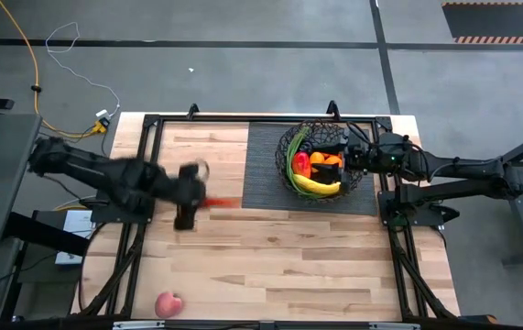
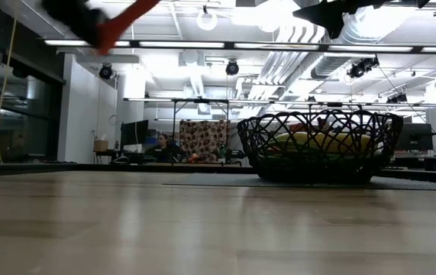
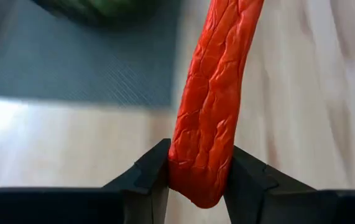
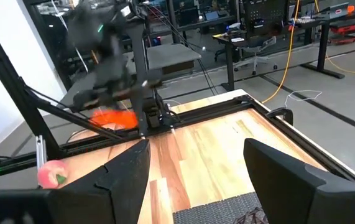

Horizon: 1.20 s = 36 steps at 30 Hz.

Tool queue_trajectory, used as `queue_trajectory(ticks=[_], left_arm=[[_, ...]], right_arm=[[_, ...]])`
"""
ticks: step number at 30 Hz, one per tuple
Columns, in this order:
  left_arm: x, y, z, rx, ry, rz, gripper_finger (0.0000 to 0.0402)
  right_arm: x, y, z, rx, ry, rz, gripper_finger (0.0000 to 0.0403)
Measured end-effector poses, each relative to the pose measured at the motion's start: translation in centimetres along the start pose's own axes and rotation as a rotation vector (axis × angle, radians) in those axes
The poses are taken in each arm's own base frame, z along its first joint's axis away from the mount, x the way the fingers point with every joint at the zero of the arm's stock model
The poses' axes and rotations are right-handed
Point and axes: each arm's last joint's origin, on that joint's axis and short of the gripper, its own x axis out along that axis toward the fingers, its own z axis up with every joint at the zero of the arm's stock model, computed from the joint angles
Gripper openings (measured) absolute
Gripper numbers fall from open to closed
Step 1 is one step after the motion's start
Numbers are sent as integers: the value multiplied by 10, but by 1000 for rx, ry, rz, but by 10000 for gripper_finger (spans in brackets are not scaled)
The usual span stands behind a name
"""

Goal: Build produce basket
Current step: Put the carrot into the wire basket

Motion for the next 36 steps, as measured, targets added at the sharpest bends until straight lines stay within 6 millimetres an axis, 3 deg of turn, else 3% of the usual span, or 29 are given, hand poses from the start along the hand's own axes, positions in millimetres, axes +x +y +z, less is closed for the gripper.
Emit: queue_trajectory(ticks=[3, 9, 15, 18, 24, 30, 36], left_arm=[[-12, 25, 17, -96, -216, 50, 110], [-21, 65, 44, -221, -611, -11, 110], [-2, 89, 45, -309, -902, -85, 110], [12, 91, 43, -337, -940, -132, 110], [45, 77, 45, -334, -856, -212, 110], [54, 73, 55, -323, -948, -195, 110], [60, 73, 55, -340, -935, -190, 110]], right_arm=[[0, 0, 0, 1, -4, 1, 250], [8, 1, 7, 19, -95, 18, 250], [23, 1, 3, 19, -96, 25, 250], [30, 1, -1, 18, -73, 37, 250], [37, 0, -5, 15, -60, 52, 250], [36, 1, -4, 15, -68, 53, 250], [36, 1, -4, 15, -66, 53, 250]])
